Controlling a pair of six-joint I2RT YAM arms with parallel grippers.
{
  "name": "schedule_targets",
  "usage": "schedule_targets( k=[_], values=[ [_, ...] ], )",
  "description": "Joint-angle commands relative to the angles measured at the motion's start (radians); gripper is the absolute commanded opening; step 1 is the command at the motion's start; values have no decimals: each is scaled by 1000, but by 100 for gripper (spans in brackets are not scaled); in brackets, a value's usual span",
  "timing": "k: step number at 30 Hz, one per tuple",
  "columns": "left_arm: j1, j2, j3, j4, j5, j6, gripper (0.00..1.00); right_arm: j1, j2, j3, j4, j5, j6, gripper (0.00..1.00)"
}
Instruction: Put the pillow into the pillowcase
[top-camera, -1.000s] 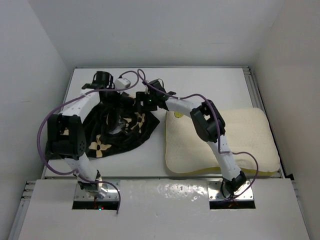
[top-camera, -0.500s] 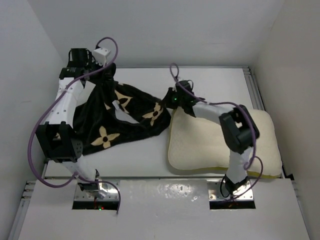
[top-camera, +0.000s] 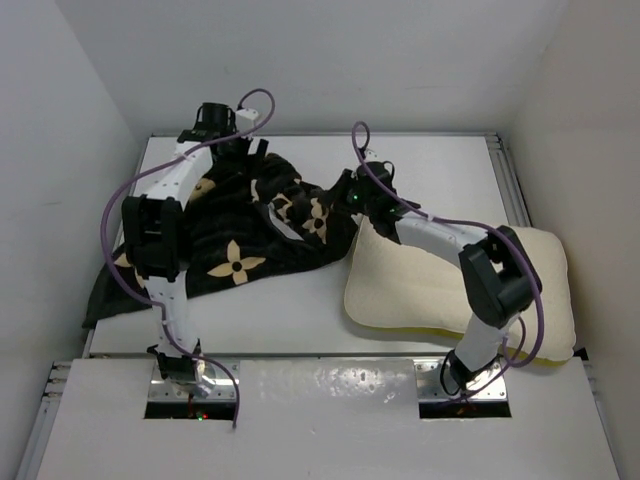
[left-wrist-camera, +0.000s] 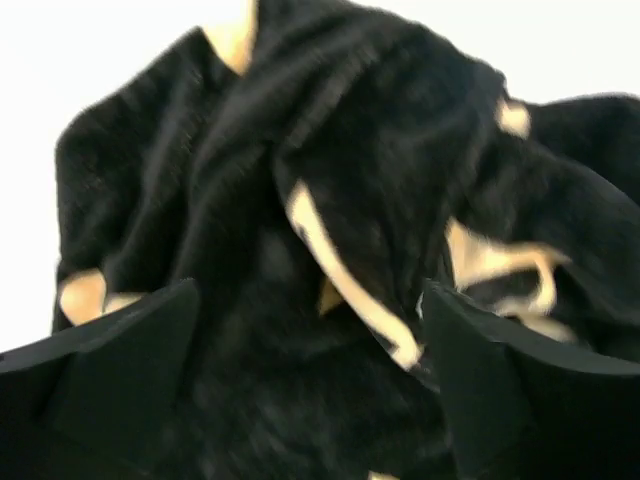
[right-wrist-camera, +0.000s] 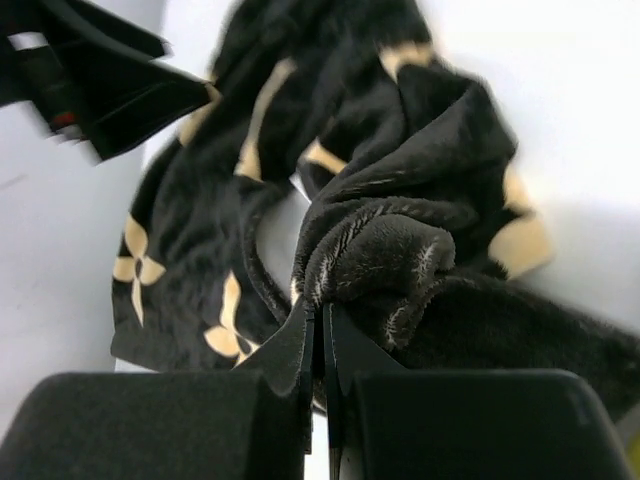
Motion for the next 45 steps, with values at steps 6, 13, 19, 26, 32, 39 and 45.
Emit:
schedule_targets(
  k=[6, 13, 19, 26, 32, 39, 45],
  values=[
    [-98, -270, -366, -65, -20, 109, 94, 39, -11, -27, 19, 18, 52, 0],
    [-165, -149, -310, -10, -5, -20, 94, 95, -63, -74, -58, 34, -42, 0],
    [-132, -49, -325, 12, -239, -17, 67, 125, -193, -199, -30, -121, -208, 0],
    [-110, -225, -357, -86, -3, 108, 0, 61, -157, -133, -154, -393, -312, 51],
    [-113, -412, -455, -214, -32, 308, 0, -19, 131, 213, -305, -307, -290, 98],
    [-57, -540, -524, -168, -70, 251, 0, 45, 493, 563, -300, -249, -256, 97],
    [-29, -537, -489, -135, -73, 241, 0, 156, 457, 484, -139, -136, -436, 99]
  ],
)
